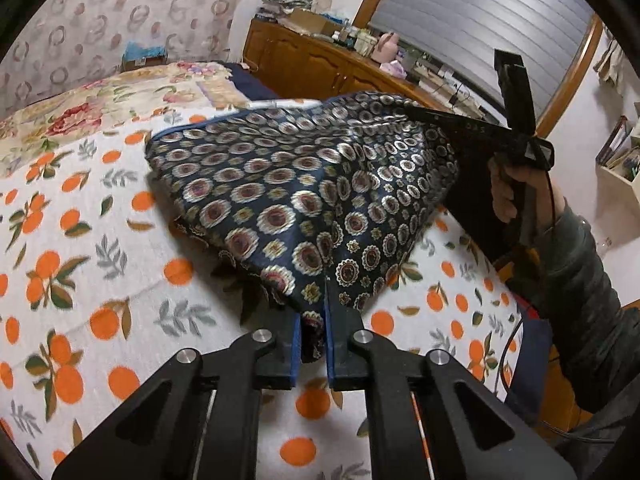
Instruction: Fold small clothes
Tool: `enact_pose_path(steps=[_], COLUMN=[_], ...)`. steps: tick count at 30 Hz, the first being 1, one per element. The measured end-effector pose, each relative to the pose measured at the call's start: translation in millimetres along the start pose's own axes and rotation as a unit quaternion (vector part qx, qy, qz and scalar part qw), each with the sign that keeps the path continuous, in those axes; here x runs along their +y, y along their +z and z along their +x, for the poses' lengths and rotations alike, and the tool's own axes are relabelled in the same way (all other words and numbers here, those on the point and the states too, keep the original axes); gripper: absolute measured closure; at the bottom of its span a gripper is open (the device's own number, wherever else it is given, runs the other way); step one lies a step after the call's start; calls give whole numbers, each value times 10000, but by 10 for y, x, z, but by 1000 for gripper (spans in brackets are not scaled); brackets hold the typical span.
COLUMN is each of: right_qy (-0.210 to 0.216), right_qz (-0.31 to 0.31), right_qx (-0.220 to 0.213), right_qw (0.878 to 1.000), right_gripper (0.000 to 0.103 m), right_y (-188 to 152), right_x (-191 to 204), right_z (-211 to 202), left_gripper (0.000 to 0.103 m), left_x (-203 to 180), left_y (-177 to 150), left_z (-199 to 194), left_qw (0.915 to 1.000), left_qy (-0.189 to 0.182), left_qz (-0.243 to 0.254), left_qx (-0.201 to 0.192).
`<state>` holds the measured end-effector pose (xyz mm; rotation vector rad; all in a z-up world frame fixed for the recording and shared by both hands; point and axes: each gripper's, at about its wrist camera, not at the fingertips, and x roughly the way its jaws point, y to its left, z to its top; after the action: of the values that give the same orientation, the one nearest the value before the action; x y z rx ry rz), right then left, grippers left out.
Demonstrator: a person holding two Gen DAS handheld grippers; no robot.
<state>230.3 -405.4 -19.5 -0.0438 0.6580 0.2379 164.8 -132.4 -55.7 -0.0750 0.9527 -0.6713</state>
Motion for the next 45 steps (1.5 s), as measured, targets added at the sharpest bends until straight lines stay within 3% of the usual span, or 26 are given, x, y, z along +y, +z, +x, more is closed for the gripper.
enact_pose_path(steps=[3,5,8,13,19,22,25,30,31,32,33,34,38,42,45], right_qy=[163,187,234,386,601,540,605,742,858,928,933,928,853,1061,1000], right_qz=[-100,-107,-5,124,195,60,3,-167,-150,-127,-129,-139,-178,-335,-546], right_qx=[127,259,365,473,803,797,777,752,746,746,731,717,657,608,574], right_qw=[9997,9994,9991,9981,9948,9953,9951,9943,9934,9928,9929,9930,9940,9919,9918], right_gripper=[46,39,38,35,35,35,41,72,78,87,88,89,92,92,83], right_y=[-114,-150,-113,-44,-107,-82,-58,-90,-98,-107,-111,-122,-136,-117,-108], right_x=[83,85,14,-17,22,39,40,85,69,61,58,54,79,242,398], right_z=[16,55,113,201,361,344,330,337,348,352,352,354,318,225,194], left_gripper=[81,72,59,59,59,59,59,61,67,85,95,96,97,97,97], left_x=[41,74,148,303,691,682,647,678,673,673,674,667,598,580,654], left_y=[-26,-8,56,209,326,366,379,416,422,428,429,430,466,475,416], left_z=[-8,-34,-119,-108,229,281,327,381,381,409,411,401,141,-197,-368], left_qw=[10000,9999,9992,9976,9933,9940,9948,9937,9942,9945,9945,9944,9950,9951,9947], left_qy=[66,125,223,303,397,441,497,298,210,121,33,-109,-84,81,273], left_qz=[-23,-42,-155,-401,-1081,-1001,-891,-1068,-1045,-1040,-1048,-1042,-886,-669,-609], left_qx=[-20,-73,-308,-485,-62,-63,-65,-133,-110,-63,-55,-102,-450,-725,-780])
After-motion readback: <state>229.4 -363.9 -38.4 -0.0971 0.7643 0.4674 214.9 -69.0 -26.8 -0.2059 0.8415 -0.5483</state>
